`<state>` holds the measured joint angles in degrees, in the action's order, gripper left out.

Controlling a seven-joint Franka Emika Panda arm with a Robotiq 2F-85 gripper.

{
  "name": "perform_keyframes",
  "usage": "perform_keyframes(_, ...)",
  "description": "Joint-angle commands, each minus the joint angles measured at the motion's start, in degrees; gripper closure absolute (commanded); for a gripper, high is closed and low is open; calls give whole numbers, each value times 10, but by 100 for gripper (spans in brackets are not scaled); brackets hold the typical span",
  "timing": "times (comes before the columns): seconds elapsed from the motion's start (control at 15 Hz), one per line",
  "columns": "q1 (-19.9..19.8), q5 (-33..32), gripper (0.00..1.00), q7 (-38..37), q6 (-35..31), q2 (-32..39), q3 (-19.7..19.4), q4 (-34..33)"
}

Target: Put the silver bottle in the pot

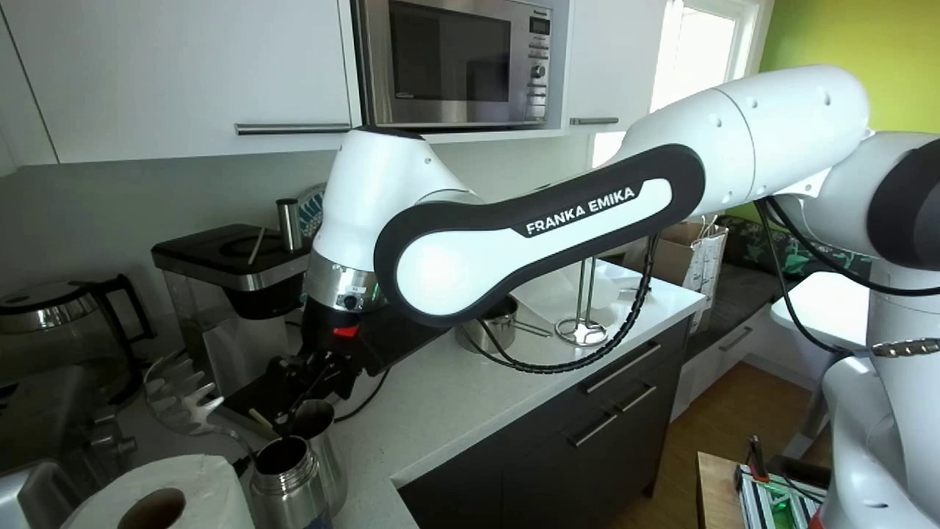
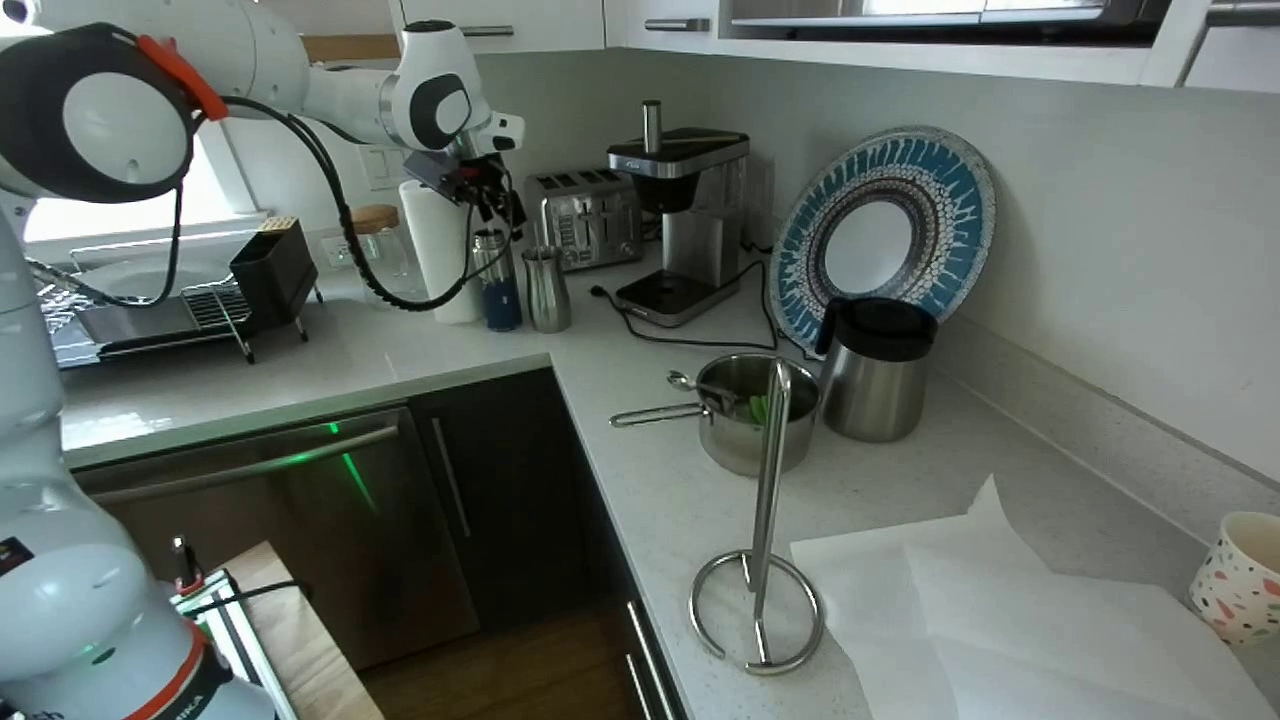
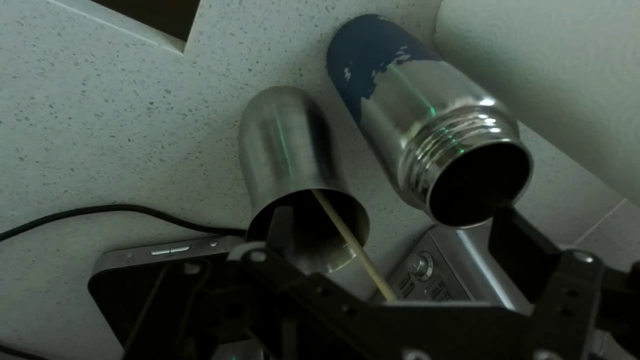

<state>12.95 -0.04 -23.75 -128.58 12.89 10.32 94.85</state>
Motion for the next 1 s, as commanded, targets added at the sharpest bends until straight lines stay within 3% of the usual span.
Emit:
perform_keyframes(0.0, 9, 6, 0, 2, 1, 4, -3, 1)
perform_keyframes(0.4, 19, -4, 1, -6, 6, 17, -5, -6)
perform_keyframes(0.73, 24, -5, 16, -9, 0, 28, -7, -6)
perform_keyframes(0.93, 24, -3, 14, -14, -3, 31, -9, -9)
